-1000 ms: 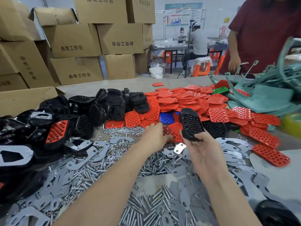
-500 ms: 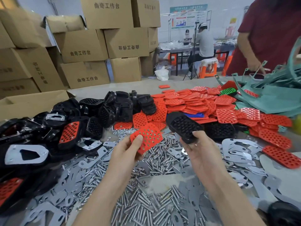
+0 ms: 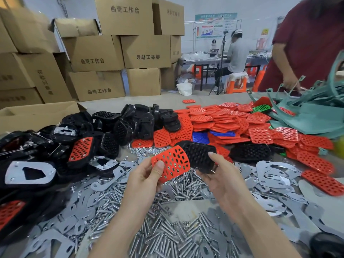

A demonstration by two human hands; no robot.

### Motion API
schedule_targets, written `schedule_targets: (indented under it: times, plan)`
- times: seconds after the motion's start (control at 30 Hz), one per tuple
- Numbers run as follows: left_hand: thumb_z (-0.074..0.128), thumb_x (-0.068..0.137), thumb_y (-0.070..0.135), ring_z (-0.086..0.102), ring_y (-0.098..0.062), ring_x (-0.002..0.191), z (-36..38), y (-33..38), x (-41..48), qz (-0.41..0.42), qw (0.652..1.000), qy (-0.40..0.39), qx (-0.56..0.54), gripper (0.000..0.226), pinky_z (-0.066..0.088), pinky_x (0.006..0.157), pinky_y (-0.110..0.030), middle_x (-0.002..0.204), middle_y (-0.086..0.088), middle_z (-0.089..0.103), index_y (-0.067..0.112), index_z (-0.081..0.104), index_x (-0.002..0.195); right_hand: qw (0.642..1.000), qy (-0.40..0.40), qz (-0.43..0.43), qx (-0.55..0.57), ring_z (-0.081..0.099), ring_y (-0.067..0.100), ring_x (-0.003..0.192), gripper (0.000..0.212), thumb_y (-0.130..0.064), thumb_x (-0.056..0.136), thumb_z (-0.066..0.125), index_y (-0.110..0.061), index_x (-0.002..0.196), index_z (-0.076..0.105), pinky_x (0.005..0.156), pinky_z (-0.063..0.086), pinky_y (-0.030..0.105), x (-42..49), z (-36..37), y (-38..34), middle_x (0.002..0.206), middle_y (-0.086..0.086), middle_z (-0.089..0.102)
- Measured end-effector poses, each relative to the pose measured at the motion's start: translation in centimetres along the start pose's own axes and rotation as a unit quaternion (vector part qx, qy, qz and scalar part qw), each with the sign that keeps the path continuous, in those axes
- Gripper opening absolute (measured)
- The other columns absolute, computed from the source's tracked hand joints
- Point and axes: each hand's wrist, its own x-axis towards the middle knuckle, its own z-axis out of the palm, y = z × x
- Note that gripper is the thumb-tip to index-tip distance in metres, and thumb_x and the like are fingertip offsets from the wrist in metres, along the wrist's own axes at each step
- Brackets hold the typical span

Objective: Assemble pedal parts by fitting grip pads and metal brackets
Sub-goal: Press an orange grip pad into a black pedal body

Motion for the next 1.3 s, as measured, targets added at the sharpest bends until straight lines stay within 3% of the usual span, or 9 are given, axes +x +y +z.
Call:
schedule_targets:
  times: [0.13,0.33,0.57,0.7,0.9,1.13,1.3]
  plan:
    - [0.058,0.100,0.024,0.058,0.006,0.053,-0.03,0.07,0.02,-0.002,1.000,0.015,-0.009,0.016,0.042,0.048,-0.010,0.071,0.015,0.071,0.026,0.074,0.098,1.000,0.001,0.011,-0.011,0.075,0.016,0.075,0.018,-0.012,0.101,0.058,-0.008,0.098,0.075,0.061,0.060,0.027,-0.07,0.42,0.26,0.089,0.008,0.078]
    - [0.058,0.100,0.027,0.060,0.007,0.057,-0.02,0.23,-0.04,0.002,1.000,0.021,0.006,0.027,0.043,0.049,-0.011,0.074,0.015,0.073,0.045,0.074,0.089,0.999,-0.013,0.020,-0.028,0.076,0.019,0.080,0.019,-0.011,0.102,0.056,-0.003,0.112,0.071,0.064,0.060,0.028,-0.06,0.62,0.46,0.095,0.011,0.079]
    - [0.057,0.101,0.026,0.058,0.007,0.056,0.03,0.09,-0.02,0.012,1.000,0.018,0.020,0.026,0.041,0.049,-0.009,0.072,0.017,0.071,0.042,0.074,0.088,0.999,-0.031,0.014,-0.032,0.074,0.018,0.082,0.020,-0.012,0.101,0.057,-0.004,0.112,0.072,0.068,0.060,0.029,-0.44,0.42,0.41,0.100,0.012,0.077]
    - [0.056,0.102,0.026,0.055,0.004,0.050,-0.12,-0.22,0.17,0.004,0.999,0.035,0.010,0.018,0.039,0.045,-0.011,0.066,0.018,0.067,0.024,0.073,0.096,0.999,-0.027,0.016,-0.031,0.073,0.018,0.083,0.019,-0.012,0.100,0.058,-0.003,0.110,0.073,0.068,0.060,0.029,-0.38,0.41,0.52,0.101,0.012,0.077]
    - [0.055,0.103,0.029,0.047,-0.004,0.048,-0.73,-0.55,0.75,-0.013,0.995,0.096,-0.030,0.025,0.039,0.043,-0.017,0.057,0.011,0.055,0.018,0.071,0.087,0.999,-0.023,0.017,-0.024,0.072,0.016,0.078,0.016,-0.011,0.099,0.060,-0.006,0.102,0.074,0.064,0.060,0.028,-0.17,0.30,0.73,0.096,0.010,0.076]
    - [0.056,0.103,0.031,0.051,-0.010,0.049,-0.84,-0.30,0.81,-0.024,0.989,0.122,-0.077,0.022,0.043,0.052,-0.028,0.062,0.006,0.059,0.013,0.066,0.095,0.999,-0.023,0.020,-0.025,0.073,0.016,0.079,0.016,-0.011,0.099,0.060,-0.007,0.103,0.075,0.065,0.060,0.028,-0.04,0.19,0.73,0.096,0.009,0.077]
    - [0.058,0.102,0.025,0.048,-0.007,0.045,-0.80,0.06,0.82,-0.055,0.977,0.126,-0.163,0.016,0.043,0.041,-0.020,0.059,0.008,0.056,0.011,0.064,0.098,0.999,-0.022,0.021,-0.020,0.074,0.015,0.079,0.016,-0.011,0.100,0.059,-0.008,0.103,0.075,0.065,0.060,0.027,-0.04,0.16,0.66,0.096,0.009,0.078]
